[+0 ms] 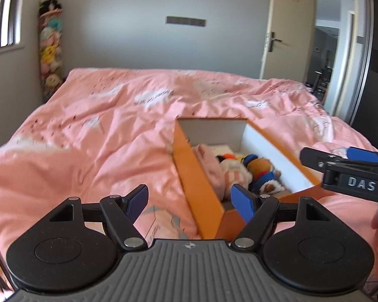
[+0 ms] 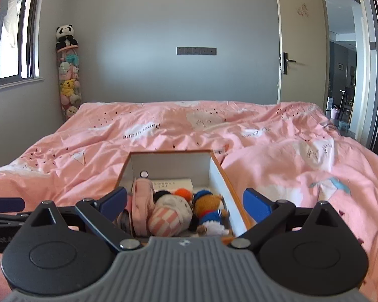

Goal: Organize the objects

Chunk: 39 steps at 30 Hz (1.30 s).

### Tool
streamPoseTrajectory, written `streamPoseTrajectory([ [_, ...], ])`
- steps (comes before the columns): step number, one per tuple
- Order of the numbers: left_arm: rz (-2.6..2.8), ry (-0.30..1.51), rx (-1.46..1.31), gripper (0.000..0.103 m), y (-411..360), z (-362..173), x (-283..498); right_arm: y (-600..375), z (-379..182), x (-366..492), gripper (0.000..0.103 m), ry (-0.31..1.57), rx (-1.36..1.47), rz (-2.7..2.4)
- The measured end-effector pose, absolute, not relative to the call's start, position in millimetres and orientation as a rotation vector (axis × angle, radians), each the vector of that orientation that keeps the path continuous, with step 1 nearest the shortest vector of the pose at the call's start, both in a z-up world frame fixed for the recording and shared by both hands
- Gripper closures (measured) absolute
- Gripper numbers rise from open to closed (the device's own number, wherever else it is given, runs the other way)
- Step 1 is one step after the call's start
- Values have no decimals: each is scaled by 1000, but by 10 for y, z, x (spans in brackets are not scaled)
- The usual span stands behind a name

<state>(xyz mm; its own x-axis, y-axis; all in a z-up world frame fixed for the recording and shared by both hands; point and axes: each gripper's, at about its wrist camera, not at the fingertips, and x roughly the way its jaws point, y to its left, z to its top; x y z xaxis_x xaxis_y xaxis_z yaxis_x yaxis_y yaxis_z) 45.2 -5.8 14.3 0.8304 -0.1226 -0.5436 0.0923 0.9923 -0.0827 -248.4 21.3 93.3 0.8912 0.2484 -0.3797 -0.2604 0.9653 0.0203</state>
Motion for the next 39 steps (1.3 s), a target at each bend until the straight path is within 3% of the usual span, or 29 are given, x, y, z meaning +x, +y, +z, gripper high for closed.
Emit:
streamPoseTrajectory([
  [15, -104, 614, 13, 16, -194, -405, 389, 297, 197, -2518, 5, 421, -56, 160],
  [39, -79, 652, 12, 16, -193, -475, 412, 239, 151, -2510, 5, 425, -11, 171],
])
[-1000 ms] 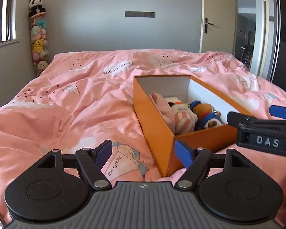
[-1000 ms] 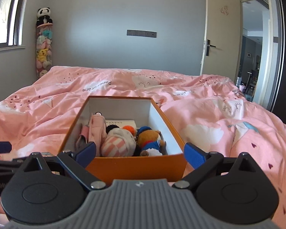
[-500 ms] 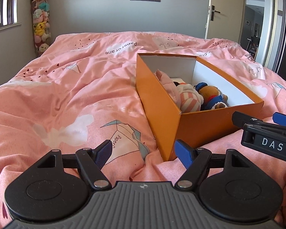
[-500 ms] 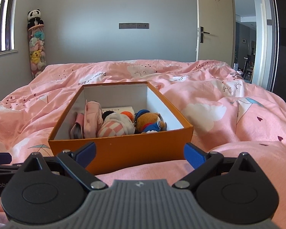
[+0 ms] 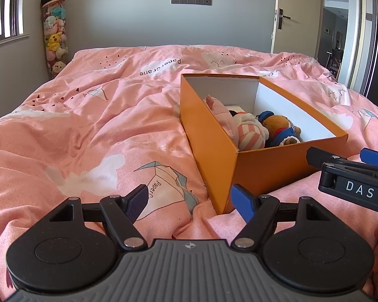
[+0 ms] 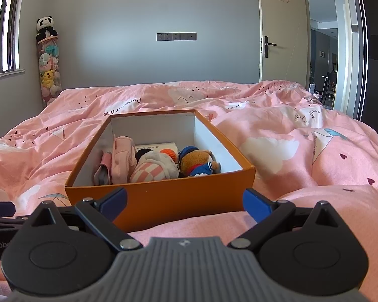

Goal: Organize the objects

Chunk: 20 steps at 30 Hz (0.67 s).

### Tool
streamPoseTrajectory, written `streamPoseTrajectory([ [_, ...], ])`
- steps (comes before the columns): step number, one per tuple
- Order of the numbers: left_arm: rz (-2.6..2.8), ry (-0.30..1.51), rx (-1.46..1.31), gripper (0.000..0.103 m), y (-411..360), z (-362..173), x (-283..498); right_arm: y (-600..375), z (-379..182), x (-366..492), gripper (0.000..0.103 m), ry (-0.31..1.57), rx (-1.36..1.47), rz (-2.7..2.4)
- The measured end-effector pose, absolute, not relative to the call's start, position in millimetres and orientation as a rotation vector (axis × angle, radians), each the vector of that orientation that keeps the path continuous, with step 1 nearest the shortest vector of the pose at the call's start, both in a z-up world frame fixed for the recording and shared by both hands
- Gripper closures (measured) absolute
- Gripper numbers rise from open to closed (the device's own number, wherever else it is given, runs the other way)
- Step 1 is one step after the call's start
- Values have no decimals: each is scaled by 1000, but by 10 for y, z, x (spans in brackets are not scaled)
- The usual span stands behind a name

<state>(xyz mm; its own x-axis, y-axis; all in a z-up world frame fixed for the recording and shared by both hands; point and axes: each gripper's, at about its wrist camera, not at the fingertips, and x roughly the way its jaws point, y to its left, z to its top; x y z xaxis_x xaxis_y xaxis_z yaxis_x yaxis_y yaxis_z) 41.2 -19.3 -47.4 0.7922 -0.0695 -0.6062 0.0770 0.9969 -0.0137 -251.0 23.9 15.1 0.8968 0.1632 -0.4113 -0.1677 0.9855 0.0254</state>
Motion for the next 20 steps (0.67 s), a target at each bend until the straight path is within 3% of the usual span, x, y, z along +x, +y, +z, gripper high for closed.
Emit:
streamPoseTrajectory([
  [20, -79, 650, 26, 16, -219, -466, 409, 245, 149, -2504, 5, 430, -8, 170],
])
